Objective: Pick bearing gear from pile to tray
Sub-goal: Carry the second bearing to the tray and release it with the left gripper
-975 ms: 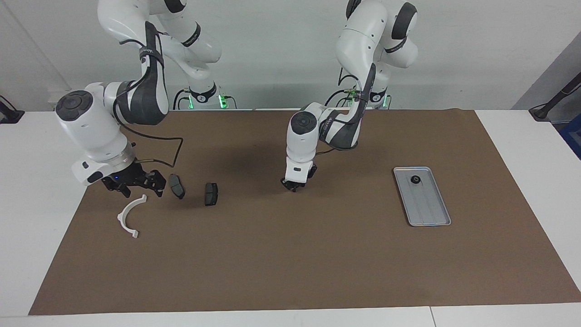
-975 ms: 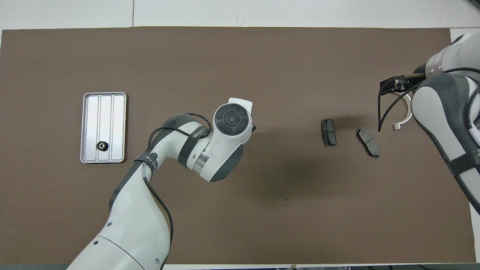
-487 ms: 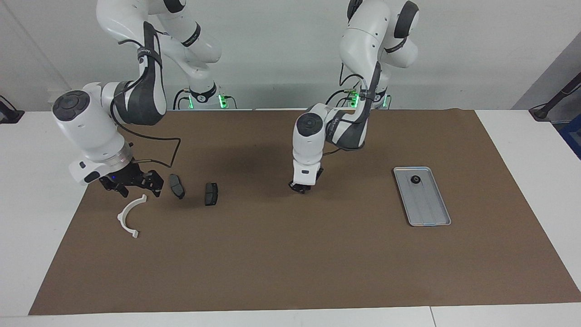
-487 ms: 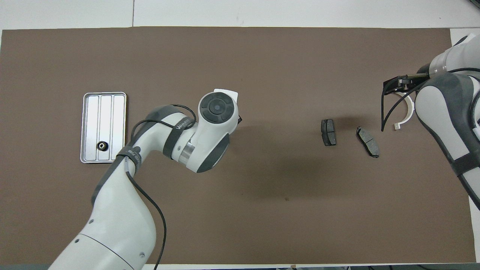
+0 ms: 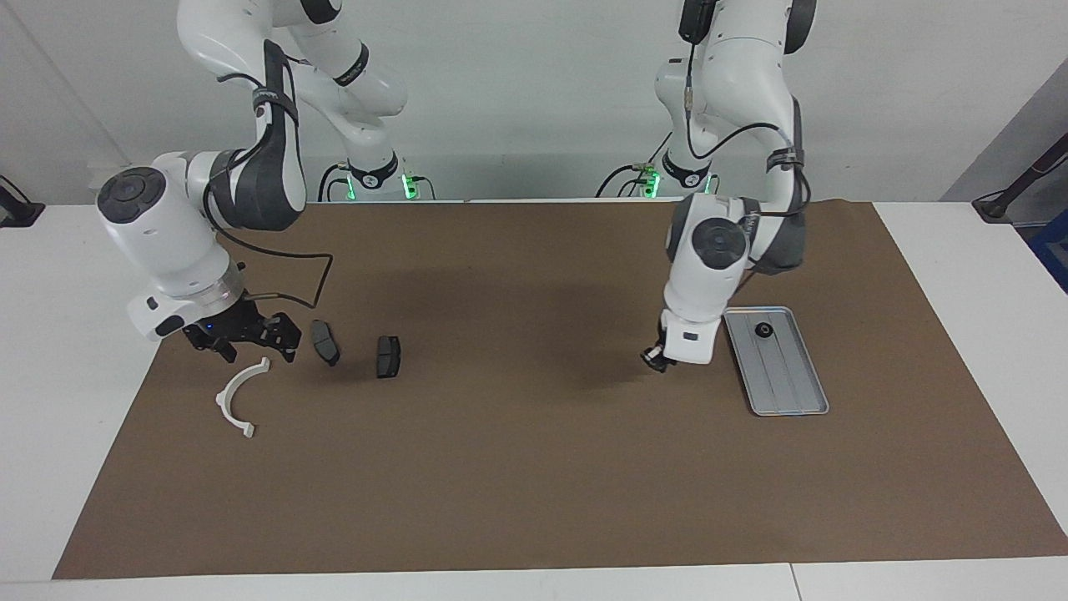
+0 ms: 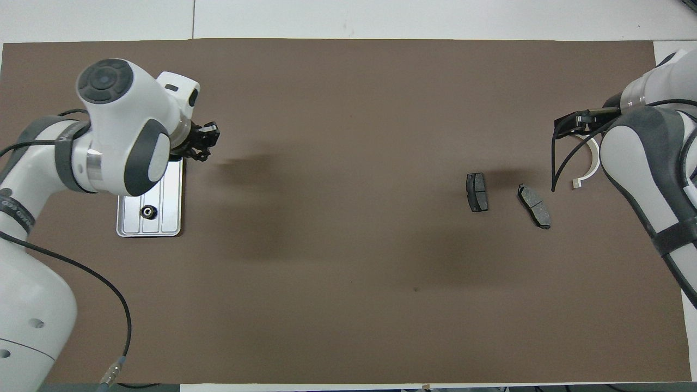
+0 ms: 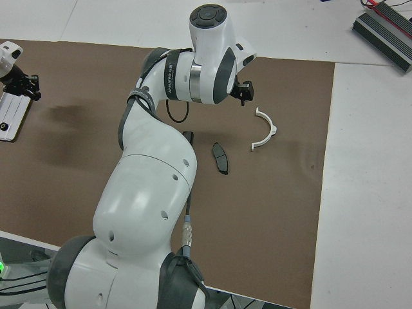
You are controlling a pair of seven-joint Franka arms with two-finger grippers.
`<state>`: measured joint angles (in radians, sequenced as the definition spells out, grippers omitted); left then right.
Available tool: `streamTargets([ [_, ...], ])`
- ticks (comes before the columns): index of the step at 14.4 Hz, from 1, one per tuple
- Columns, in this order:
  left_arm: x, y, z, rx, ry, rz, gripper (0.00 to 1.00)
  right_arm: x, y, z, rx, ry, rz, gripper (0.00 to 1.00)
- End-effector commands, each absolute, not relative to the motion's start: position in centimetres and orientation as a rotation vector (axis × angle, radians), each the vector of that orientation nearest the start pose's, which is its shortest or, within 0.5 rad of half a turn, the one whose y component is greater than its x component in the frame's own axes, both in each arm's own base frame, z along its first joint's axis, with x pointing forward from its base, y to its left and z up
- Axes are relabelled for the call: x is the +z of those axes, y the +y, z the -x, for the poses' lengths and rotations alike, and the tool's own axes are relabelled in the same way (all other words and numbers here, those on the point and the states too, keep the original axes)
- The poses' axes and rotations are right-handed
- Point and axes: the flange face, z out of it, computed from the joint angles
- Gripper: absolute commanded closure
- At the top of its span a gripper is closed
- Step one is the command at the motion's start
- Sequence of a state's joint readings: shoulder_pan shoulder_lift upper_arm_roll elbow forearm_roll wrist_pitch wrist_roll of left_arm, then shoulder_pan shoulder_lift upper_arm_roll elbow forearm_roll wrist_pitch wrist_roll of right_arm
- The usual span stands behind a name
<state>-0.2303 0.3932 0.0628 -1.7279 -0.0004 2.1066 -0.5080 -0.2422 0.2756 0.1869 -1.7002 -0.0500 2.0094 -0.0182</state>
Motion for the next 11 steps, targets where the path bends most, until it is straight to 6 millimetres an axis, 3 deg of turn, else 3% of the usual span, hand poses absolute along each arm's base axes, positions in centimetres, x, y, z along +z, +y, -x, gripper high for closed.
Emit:
streamTargets([
  [1,34.9,-6.9,-64.6,-0.026,-0.410,3.092,1.00,43.8,-4.8,-63.5,-0.078,0.036,3.142,0.00],
  [3,34.6,-4.5,-64.6,-0.020,-0.379,3.094,1.00,43.8,-4.8,-63.5,-0.078,0.036,3.142,0.00],
  [7,32.7,-2.3,-63.5,-0.054,-0.378,3.098,1.00,44.0,-5.4,-63.5,-0.080,0.042,3.142,0.00],
  [9,32.0,-1.0,-63.2,-0.063,-0.385,3.098,1.00,45.2,-5.4,-63.7,-0.095,0.043,3.143,0.00],
  [11,32.0,-0.5,-63.2,-0.060,-0.354,3.102,1.00,47.8,-5.2,-63.5,-0.115,0.049,3.147,0.00],
])
